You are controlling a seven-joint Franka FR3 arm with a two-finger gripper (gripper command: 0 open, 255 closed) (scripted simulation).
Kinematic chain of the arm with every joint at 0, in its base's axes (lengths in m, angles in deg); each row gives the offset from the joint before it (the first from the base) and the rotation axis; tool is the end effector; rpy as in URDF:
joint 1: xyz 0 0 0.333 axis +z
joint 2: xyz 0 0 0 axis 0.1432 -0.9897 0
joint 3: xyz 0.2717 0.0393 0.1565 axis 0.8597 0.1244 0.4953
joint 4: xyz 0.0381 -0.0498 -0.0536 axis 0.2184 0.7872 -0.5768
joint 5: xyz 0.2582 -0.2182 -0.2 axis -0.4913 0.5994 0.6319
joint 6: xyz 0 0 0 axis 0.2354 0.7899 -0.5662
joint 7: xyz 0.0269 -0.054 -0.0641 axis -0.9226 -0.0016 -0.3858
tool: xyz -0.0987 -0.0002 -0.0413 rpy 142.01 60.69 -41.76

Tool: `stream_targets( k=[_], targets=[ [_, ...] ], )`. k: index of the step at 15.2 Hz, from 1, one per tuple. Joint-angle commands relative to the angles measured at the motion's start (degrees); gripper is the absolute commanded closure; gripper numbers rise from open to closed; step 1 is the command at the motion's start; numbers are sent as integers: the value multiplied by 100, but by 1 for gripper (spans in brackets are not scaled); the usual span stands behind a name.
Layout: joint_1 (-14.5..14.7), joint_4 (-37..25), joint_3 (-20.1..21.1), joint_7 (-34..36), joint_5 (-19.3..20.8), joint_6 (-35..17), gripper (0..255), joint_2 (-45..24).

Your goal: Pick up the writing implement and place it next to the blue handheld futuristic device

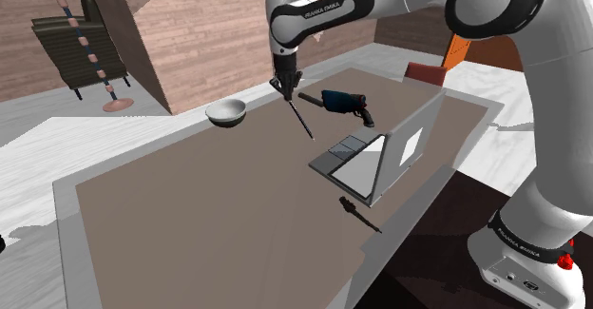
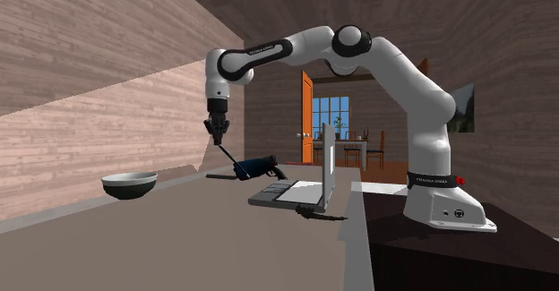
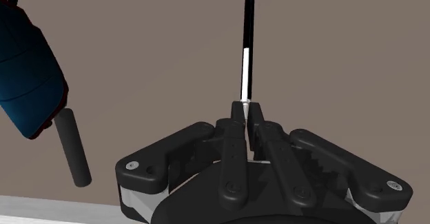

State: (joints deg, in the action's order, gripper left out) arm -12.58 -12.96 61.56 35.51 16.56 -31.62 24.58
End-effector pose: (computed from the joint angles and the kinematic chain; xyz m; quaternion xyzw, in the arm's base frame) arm 0.7155 0.1210 0.3919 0.9996 0.0033 0.0149 0.0235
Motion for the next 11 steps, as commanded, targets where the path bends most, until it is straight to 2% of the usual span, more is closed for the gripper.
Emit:
stream_targets(
  k=[1, 5, 7, 8, 9, 11],
  targets=[
    [-72, -495, -64, -236, 16, 207, 255, -269],
    [-138, -1752, -199, -685, 63, 689, 255, -996],
    [-110, -2710, -278, -940, 92, 1074, 255, -1532],
    [-49, -3440, -331, -1095, 110, 1377, 255, -1933],
    [-26, -3648, -350, -1135, 110, 1464, 255, -2045],
    [-79, -3337, -339, -1098, 111, 1245, 255, -1963]
  ],
)
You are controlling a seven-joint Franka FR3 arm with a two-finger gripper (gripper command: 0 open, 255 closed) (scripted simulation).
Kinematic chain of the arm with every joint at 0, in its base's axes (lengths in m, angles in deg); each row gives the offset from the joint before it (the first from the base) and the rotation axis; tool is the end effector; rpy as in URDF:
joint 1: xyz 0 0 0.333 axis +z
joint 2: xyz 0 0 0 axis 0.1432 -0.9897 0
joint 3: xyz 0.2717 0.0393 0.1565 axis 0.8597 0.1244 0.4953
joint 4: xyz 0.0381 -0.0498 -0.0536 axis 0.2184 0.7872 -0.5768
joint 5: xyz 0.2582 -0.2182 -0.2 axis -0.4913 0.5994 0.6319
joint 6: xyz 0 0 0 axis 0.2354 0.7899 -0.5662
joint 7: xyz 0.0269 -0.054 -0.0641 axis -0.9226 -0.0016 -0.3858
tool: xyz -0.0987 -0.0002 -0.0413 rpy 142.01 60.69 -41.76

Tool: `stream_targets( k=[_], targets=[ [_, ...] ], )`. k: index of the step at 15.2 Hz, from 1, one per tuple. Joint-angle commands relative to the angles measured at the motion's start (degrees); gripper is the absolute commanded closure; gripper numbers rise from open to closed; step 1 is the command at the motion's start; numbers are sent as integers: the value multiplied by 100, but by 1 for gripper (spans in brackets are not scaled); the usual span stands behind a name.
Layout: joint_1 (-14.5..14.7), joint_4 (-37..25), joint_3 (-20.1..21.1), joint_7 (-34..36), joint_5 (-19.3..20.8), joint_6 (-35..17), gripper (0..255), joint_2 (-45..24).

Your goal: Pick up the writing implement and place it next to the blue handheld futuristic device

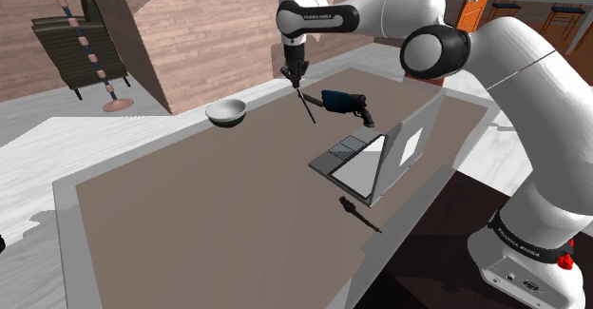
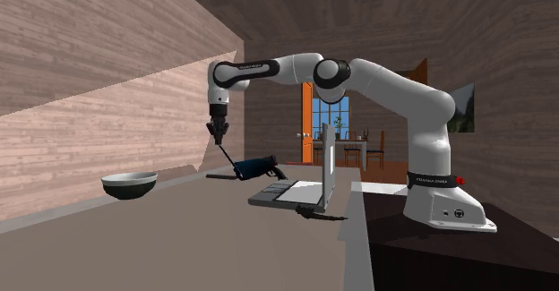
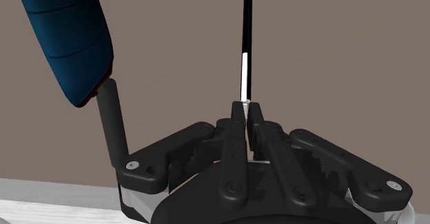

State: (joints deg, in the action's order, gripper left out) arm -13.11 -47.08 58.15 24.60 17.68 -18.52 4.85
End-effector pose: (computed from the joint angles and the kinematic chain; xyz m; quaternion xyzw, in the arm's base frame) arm 0.7863 0.0228 0.3880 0.9996 0.0035 0.0146 0.0237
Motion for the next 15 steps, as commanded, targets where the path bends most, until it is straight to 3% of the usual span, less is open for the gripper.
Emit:
stream_targets(
  k=[1, 15],
  targets=[
    [-48, 208, 5, 10, 2, -164, 255, 39],
    [-193, 1222, -10, 160, 67, -1195, 255, -11]
  ],
)
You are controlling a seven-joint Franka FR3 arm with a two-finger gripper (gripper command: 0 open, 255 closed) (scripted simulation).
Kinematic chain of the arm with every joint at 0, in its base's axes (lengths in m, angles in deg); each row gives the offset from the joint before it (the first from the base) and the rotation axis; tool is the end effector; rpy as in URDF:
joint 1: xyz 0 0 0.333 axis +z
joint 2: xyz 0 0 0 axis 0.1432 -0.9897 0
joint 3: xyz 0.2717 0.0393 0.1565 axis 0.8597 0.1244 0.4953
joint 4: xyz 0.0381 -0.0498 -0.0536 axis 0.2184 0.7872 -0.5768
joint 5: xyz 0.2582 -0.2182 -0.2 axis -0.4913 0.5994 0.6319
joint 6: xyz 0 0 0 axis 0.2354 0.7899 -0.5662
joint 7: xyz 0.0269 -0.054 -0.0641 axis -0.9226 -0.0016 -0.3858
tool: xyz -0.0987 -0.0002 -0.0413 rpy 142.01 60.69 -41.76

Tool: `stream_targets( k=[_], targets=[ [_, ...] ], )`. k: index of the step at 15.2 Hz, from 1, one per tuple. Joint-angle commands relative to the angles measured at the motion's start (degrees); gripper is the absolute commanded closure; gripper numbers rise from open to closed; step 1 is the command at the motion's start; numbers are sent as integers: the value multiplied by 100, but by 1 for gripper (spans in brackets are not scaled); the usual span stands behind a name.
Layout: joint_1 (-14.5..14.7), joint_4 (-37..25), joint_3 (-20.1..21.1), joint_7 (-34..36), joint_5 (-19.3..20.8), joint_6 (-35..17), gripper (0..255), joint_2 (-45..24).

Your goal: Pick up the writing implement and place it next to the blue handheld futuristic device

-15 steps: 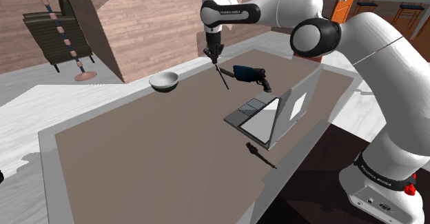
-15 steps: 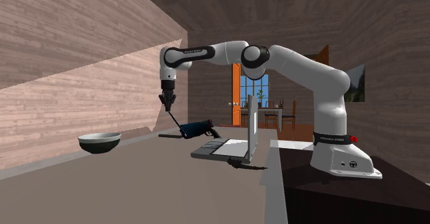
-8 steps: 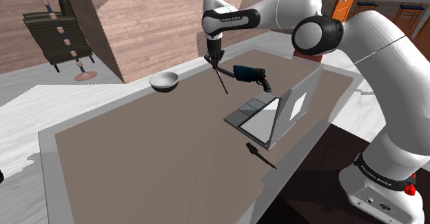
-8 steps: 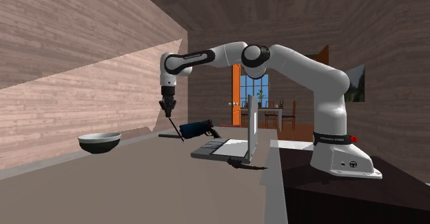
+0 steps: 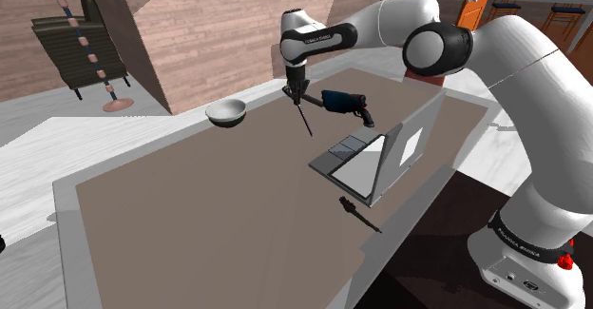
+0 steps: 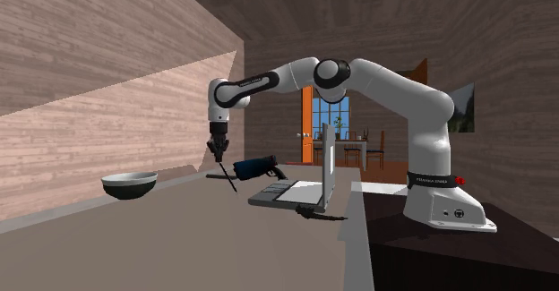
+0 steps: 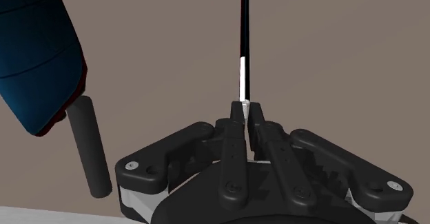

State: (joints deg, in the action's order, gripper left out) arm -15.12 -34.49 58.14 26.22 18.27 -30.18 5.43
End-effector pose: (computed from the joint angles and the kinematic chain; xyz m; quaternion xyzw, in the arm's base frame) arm 0.7854 0.0212 0.3112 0.9996 0.0037 0.0151 0.0235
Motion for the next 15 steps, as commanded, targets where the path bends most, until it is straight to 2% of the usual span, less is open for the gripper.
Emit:
stream_targets(
  k=[1, 15],
  targets=[
    [4, 7, -12, 6, 13, -91, 255, -88],
    [5, 241, -91, 91, 108, -792, 255, -565]
  ],
)
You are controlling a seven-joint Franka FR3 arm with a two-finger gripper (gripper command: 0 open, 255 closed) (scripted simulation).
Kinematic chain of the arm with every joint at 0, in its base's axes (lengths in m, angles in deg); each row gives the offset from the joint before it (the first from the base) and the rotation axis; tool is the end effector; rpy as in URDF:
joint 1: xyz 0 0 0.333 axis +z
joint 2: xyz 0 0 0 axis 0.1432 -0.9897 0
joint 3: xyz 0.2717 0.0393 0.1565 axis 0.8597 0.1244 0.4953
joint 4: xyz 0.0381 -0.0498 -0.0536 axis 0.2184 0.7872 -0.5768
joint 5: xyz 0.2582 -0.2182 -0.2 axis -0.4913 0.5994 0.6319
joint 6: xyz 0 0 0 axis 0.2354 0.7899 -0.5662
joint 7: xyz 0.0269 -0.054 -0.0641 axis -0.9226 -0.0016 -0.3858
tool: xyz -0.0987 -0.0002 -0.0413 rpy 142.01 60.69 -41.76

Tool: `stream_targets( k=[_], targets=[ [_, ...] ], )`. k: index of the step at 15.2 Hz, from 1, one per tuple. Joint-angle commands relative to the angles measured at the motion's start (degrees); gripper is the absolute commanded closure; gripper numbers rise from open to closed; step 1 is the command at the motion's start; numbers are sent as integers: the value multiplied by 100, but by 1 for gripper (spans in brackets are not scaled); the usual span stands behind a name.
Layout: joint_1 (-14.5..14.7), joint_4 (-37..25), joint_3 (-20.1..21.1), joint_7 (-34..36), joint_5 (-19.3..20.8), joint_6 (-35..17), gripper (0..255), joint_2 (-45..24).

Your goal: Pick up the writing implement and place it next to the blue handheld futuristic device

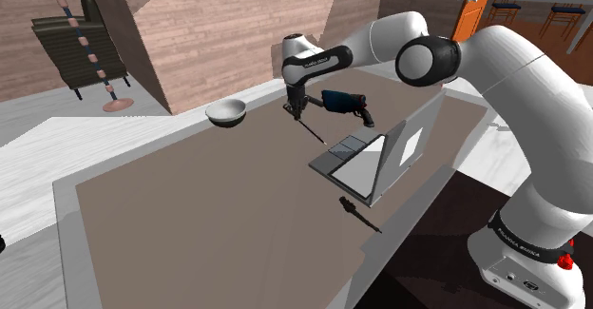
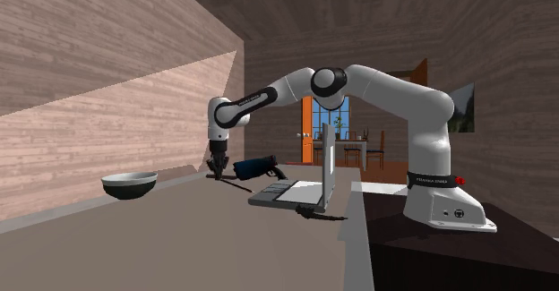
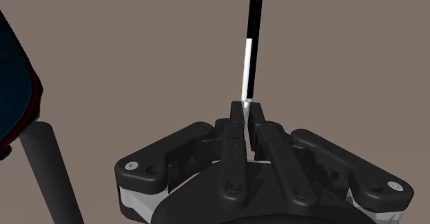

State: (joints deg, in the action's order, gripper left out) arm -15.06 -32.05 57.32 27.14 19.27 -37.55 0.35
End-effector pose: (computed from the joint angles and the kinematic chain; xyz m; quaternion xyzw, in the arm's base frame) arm 0.7864 0.0218 0.2327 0.9996 0.0037 0.0147 0.0236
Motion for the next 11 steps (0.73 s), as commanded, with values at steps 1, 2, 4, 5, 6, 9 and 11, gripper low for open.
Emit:
stream_targets(
  k=[1, 2, 4, 5, 6, 9, 11],
  targets=[
    [3, -11, -16, 2, 15, -94, 255, -105],
    [6, -17, -23, 6, 21, -135, 255, -151],
    [14, -31, -37, 13, 34, -215, 255, -244],
    [22, -57, -49, 17, 44, -271, 255, -326],
    [21, -54, -48, 18, 44, -273, 255, -324],
    [22, -57, -49, 17, 44, -271, 255, -326],
    [22, -57, -49, 17, 44, -271, 255, -326]
  ],
)
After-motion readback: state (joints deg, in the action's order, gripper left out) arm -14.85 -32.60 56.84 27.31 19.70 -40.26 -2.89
